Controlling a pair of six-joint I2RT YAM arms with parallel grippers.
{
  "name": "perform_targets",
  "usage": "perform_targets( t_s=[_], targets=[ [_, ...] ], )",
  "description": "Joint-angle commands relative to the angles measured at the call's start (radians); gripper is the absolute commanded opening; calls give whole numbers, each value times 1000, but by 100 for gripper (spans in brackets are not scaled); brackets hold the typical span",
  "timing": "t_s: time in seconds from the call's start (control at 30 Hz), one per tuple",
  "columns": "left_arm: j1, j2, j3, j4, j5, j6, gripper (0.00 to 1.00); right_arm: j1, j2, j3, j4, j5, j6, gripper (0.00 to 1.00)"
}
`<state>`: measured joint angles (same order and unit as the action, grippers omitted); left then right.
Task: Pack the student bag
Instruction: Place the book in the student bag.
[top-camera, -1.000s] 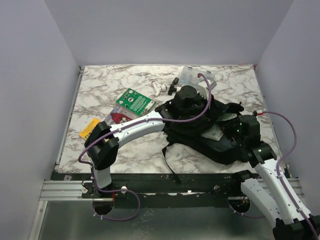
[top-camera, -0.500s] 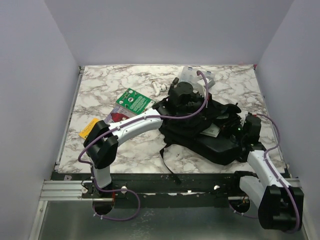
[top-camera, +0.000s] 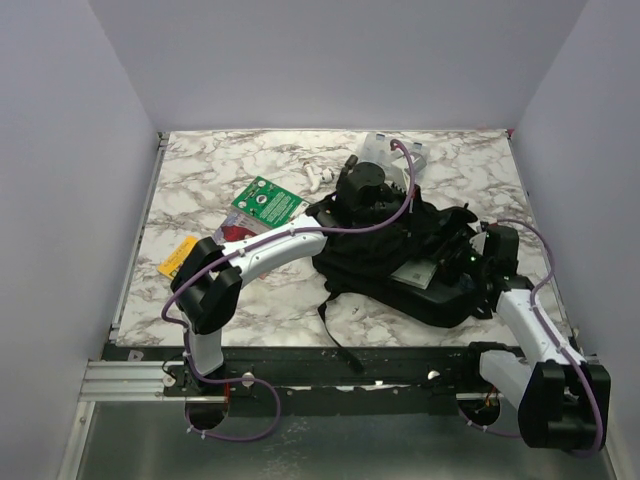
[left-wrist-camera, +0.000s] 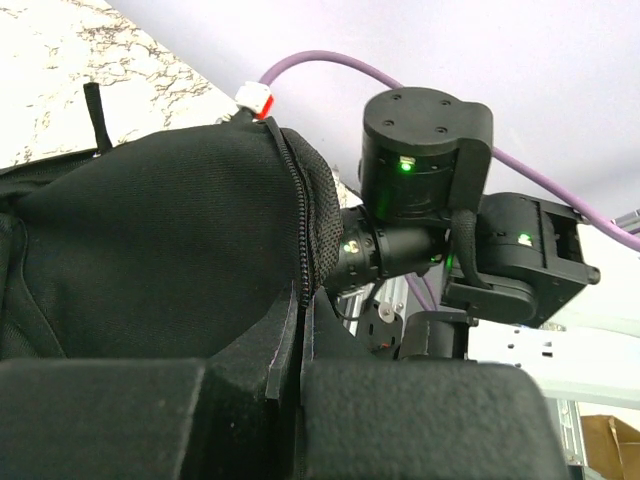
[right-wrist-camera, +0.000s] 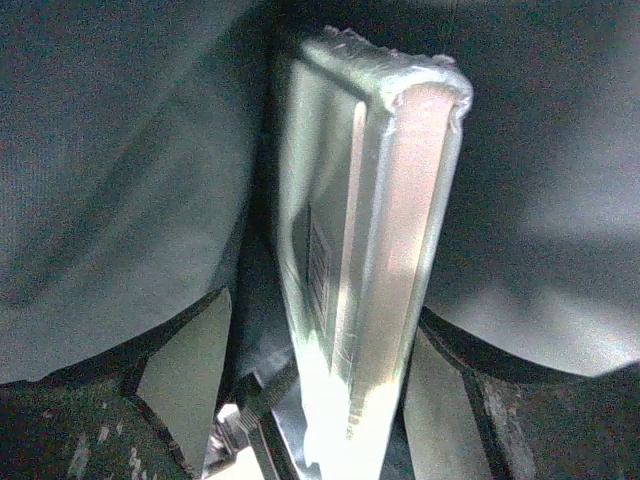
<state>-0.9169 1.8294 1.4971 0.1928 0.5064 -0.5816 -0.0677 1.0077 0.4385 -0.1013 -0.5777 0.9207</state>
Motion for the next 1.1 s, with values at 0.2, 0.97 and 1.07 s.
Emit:
perform_targets(
  t_s=[0.2,0.97,1.07],
  targets=[
    [-5,-34,-12,88,48,-1,0,-12,-163,-7,-173,-31,-125,45],
    [3,19,44,85,168,10,0,-22,38,9,-93,98,-285,53],
    [3,19,42,83,173,5,0,-21,73,14,-120,91,-270,56]
  ],
)
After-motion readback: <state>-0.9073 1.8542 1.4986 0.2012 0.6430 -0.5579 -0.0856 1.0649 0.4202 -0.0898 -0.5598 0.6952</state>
